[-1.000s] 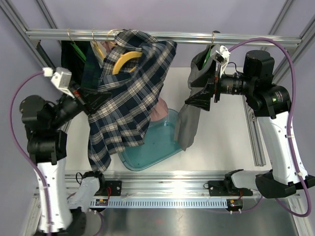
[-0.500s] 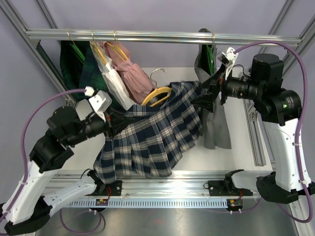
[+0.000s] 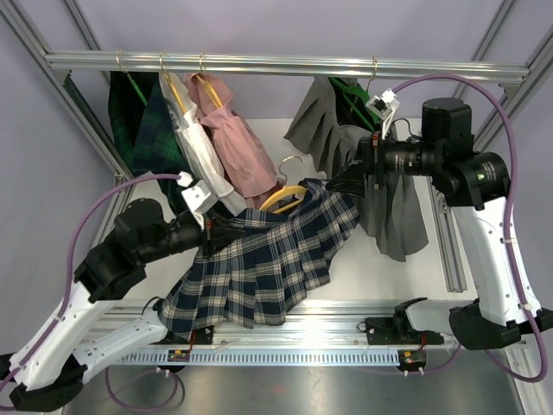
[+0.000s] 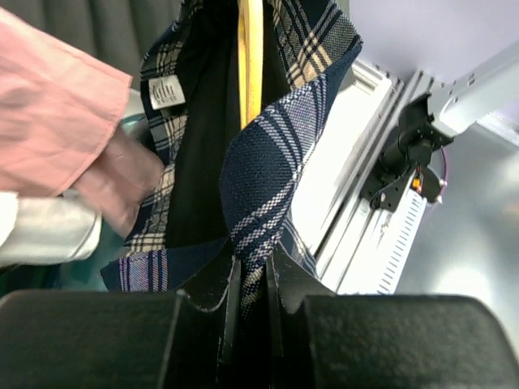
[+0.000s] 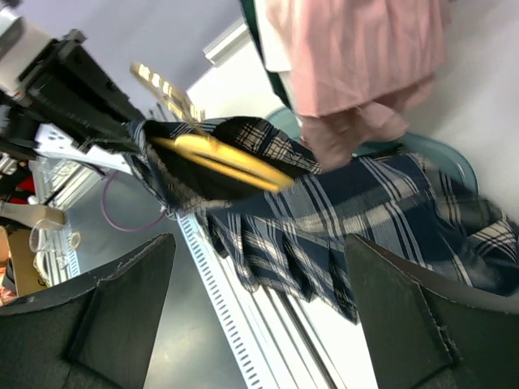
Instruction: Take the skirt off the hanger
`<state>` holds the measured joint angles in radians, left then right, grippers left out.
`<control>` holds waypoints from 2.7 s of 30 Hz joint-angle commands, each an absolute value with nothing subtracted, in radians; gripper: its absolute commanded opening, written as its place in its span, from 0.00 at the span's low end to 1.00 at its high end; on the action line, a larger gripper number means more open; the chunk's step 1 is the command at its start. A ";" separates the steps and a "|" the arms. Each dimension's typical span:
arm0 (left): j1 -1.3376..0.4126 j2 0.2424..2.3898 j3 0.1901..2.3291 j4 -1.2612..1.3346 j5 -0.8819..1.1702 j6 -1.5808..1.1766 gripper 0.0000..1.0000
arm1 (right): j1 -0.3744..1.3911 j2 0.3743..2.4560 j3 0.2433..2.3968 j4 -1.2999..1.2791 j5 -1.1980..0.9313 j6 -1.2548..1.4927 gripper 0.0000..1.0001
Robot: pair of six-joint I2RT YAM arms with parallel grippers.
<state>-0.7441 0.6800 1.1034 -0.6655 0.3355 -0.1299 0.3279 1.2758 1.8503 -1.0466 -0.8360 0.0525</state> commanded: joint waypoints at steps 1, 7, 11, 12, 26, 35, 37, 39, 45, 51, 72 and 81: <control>-0.814 0.736 1.146 -0.453 0.298 -0.083 0.00 | 0.360 1.292 1.832 -1.086 -0.718 0.060 0.93; -0.963 0.821 1.183 -0.437 0.126 -0.020 0.00 | 0.397 1.290 1.766 -1.092 -0.597 0.020 0.91; -1.011 0.830 1.180 -0.410 0.055 -0.017 0.00 | 0.416 1.273 1.724 -1.097 -0.572 0.005 0.91; -1.018 0.828 1.174 -0.403 0.046 -0.018 0.00 | 0.414 1.261 1.703 -1.092 -0.571 -0.026 0.91; -1.051 0.781 1.134 -0.338 0.020 -0.058 0.00 | 0.416 1.223 1.545 -1.003 -0.519 0.032 0.84; -1.054 0.703 1.060 -0.318 0.035 -0.049 0.00 | 0.397 1.226 1.528 -0.973 -0.451 0.006 0.31; -1.052 0.677 1.045 -0.330 0.048 -0.040 0.00 | 0.368 1.221 1.513 -0.962 -0.437 0.006 0.00; -1.054 0.663 1.040 -0.360 0.032 -0.034 0.00 | 0.342 1.215 1.497 -0.944 -0.427 -0.037 0.00; -1.054 0.595 1.006 -0.485 -0.098 -0.031 0.00 | 0.232 1.126 1.427 -0.882 -0.443 -0.081 0.00; -1.054 0.532 0.985 -0.508 -0.205 -0.041 0.00 | 0.207 0.947 1.293 -0.808 -0.387 -0.097 0.00; -1.054 0.666 0.980 -0.489 0.089 0.198 0.00 | 0.201 0.818 1.222 -0.946 -0.909 -0.575 0.66; -1.054 0.696 0.996 -0.469 0.244 0.298 0.00 | 0.202 0.934 1.252 -0.864 -1.247 -0.750 0.90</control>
